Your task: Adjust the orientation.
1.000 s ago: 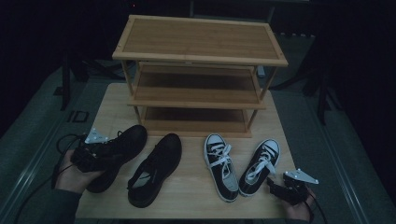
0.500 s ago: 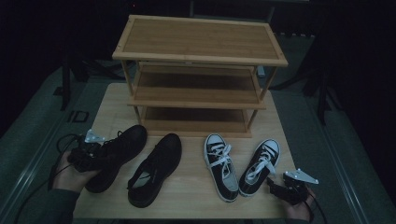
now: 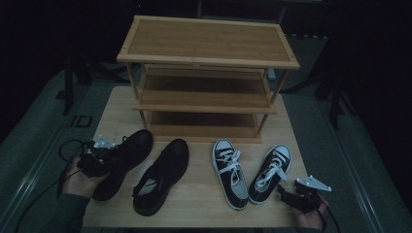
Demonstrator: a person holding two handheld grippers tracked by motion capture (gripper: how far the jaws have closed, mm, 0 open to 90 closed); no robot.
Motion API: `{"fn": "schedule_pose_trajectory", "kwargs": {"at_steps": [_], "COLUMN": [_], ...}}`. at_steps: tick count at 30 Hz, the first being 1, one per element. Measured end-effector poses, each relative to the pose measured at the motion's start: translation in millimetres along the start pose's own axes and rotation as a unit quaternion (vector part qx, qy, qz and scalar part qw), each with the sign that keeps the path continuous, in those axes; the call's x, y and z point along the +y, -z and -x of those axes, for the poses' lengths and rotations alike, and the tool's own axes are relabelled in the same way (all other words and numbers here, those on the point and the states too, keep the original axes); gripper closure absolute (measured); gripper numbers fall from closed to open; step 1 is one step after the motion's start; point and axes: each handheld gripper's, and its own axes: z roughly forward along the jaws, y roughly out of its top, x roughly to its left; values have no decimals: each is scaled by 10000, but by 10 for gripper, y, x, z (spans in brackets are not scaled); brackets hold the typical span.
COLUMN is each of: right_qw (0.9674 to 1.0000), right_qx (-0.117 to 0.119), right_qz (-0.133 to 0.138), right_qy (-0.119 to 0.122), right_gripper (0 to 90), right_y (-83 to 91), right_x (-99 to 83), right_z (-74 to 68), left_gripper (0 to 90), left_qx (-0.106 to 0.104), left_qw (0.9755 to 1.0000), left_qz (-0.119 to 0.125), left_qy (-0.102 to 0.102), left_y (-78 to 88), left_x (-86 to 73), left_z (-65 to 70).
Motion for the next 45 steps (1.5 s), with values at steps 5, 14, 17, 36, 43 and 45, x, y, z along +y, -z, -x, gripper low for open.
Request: {"fn": "schedule_pose_trajectory", "kwargs": {"at_steps": [5,14,17,36,43,45], "right_qw": [10000,10000,10000,10000,10000,10000], "right_qx": [-1,0,-1,0,1,1], "right_qz": [0,0,1,2,2,2], "right_qy": [-1,0,0,-2,-2,-2], "right_gripper": [269,269,269,269,269,269], "right_y": [0,0,0,0,0,0], "right_x": [0,0,0,0,0,0], "right_z": [0,0,0,0,0,0], "left_gripper": [878,878,879,875,695,624], "left_qx": [-13,-68,-130,-494,-799,-764], "left_qw": [9999,9993,9989,9919,9936,9941], "left_qz": [85,242,319,236,251,257], "left_qy": [-68,-259,-328,-1150,-755,-722], "left_y": [-41,-72,-77,-156,-88,-50], "left_x": [50,176,197,267,278,288], "left_z": [72,255,317,586,462,455]}}
